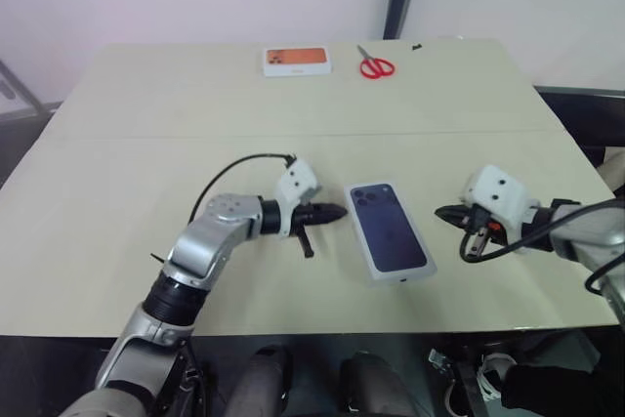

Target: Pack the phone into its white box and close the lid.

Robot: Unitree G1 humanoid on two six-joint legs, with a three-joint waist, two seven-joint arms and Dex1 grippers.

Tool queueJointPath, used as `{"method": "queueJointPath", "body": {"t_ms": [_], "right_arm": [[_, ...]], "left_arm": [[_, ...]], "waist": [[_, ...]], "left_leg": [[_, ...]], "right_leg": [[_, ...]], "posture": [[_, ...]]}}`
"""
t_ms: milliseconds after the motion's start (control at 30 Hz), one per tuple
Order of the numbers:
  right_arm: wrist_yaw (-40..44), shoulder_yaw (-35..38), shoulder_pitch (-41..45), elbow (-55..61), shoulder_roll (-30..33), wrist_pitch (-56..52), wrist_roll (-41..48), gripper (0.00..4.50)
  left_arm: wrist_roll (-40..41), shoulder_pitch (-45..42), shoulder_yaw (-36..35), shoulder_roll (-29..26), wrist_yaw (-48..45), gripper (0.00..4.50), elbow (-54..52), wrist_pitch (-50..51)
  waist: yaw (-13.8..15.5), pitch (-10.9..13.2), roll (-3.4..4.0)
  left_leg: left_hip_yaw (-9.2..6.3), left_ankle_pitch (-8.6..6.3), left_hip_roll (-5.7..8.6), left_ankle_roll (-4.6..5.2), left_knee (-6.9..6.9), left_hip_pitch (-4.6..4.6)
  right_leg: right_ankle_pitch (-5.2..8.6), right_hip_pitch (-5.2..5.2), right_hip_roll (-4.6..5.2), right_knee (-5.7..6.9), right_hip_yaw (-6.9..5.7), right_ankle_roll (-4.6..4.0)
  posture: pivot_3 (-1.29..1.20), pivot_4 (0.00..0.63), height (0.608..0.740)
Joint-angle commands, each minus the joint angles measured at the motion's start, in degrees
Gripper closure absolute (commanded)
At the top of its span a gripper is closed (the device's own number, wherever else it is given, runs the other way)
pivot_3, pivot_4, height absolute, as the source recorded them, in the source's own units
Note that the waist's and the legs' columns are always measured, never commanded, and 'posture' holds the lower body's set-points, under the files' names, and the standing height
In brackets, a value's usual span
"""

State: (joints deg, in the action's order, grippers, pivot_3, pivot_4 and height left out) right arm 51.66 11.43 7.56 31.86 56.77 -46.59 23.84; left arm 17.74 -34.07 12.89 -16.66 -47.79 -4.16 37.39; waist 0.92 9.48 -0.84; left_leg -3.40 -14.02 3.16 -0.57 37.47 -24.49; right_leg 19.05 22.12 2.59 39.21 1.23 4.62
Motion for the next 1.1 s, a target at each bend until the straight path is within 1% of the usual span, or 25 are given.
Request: {"method": "queueJointPath", "body": {"t_ms": [33,133,233,333,400,533,633,767,900,1033,1100], "right_arm": [[2.05,0.6,-3.93,6.8,-0.36,-1.82,5.35,4.47],[-0.08,-3.65,-7.22,7.72,0.22,-1.17,2.46,4.47],[-2.6,-8.89,-9.86,6.62,2.54,0.27,-3.34,4.47],[-3.85,-9.83,-10.67,5.6,3.04,1.83,-5.46,4.47],[-4.53,-8.59,-9.65,5.39,2.06,2.35,-4.88,4.47],[-8.16,-2.89,-3.52,3.37,-3.8,1.51,-0.87,4.47],[-9.42,0.65,0.73,-0.44,-6.92,3.08,0.46,4.47],[-9.79,2.82,5.25,-7.45,-8.48,4.56,0.94,4.47],[-8.38,1.97,8.64,-16.51,-9.31,9.13,-0.43,4.47],[-5.38,0.35,9.59,-21.18,-9.62,12.84,-0.39,4.47],[-3.96,-0.13,9.85,-22.45,-9.82,14.26,-0.17,4.47]], "left_arm": [[-2.05,-3.82,2.03,2.89,2.49,4.5,3.79,-1.05],[-6.74,-5.43,6.73,4.04,3.54,4.5,9.26,-2.6],[-9.32,-6.64,9.23,4.9,4.52,4.5,13.68,-1.02],[-10.13,-5.99,11.03,4.38,3.34,4.5,13.23,-0.4],[-10.27,-5.54,10.3,3.95,3.79,4.5,12.83,-1.1],[-6.27,-3.81,2.27,3.49,5.78,4.5,8.46,-2.42],[-5.23,-0.31,-2.39,0.1,6.28,4.5,2.23,-4.14],[-2.52,5.94,-8.89,-4.77,6.53,4.5,-5.81,-3.97],[1.71,15.45,-17.95,-9.57,6.17,4.5,-12.8,-3.7],[3.13,23.02,-22.25,-12.34,6.76,4.5,-17.07,-4.6],[3.32,25.33,-23.23,-13.02,7.35,4.5,-18.54,-4.95]], "waist": [[0.11,0.0,0.0],[-0.17,-0.01,0.0],[-0.29,-0.01,-0.01],[-0.22,-0.06,-0.04],[-0.22,-0.06,-0.05],[-0.54,-0.05,-0.03],[-0.68,-0.04,-0.04],[-0.44,-0.05,-0.03],[-0.32,-0.05,0.0],[-0.19,-0.04,0.01],[-0.21,-0.05,0.01]], "left_leg": [[0.0,-0.01,0.0,0.02,0.02,0.0],[0.02,-0.03,0.02,0.05,0.03,0.03],[0.03,-0.03,0.02,0.05,0.03,0.08],[0.01,-0.03,0.02,0.04,0.03,0.15],[0.0,-0.03,0.02,0.04,0.02,0.31],[-0.02,-0.03,0.01,0.04,-0.03,0.39],[-0.01,0.01,0.01,-0.03,-0.14,0.33],[0.01,0.03,0.01,-0.07,-0.18,0.32],[0.03,0.0,0.01,-0.03,-0.15,0.32],[0.03,0.0,0.01,-0.02,-0.2,0.32],[0.04,0.0,0.02,-0.02,-0.18,0.32]], "right_leg": [[0.0,-0.03,0.0,-0.01,-0.01,0.0],[0.01,-0.08,0.0,-0.05,0.0,0.02],[0.01,-0.06,0.0,0.02,0.04,0.02],[0.01,-0.16,-0.02,0.0,0.03,0.03],[0.03,-0.35,-0.01,-0.09,0.02,0.05],[0.03,-0.37,0.0,-0.09,0.05,0.05],[0.03,-0.21,-0.01,-0.04,0.07,0.04],[0.03,-0.2,0.0,-0.08,0.08,0.05],[0.03,-0.23,0.05,-0.09,0.07,0.04],[0.03,-0.22,0.07,-0.09,0.07,0.03],[0.03,-0.23,0.07,-0.1,0.08,0.04]], "posture": [[0.0,0.15,0.74],[0.0,0.15,0.74],[0.0,0.15,0.74],[0.0,0.15,0.74],[0.0,0.15,0.74],[0.0,0.15,0.74],[0.0,0.15,0.74],[0.0,0.15,0.74],[0.0,0.15,0.74],[0.0,0.15,0.74],[0.0,0.15,0.74]]}}
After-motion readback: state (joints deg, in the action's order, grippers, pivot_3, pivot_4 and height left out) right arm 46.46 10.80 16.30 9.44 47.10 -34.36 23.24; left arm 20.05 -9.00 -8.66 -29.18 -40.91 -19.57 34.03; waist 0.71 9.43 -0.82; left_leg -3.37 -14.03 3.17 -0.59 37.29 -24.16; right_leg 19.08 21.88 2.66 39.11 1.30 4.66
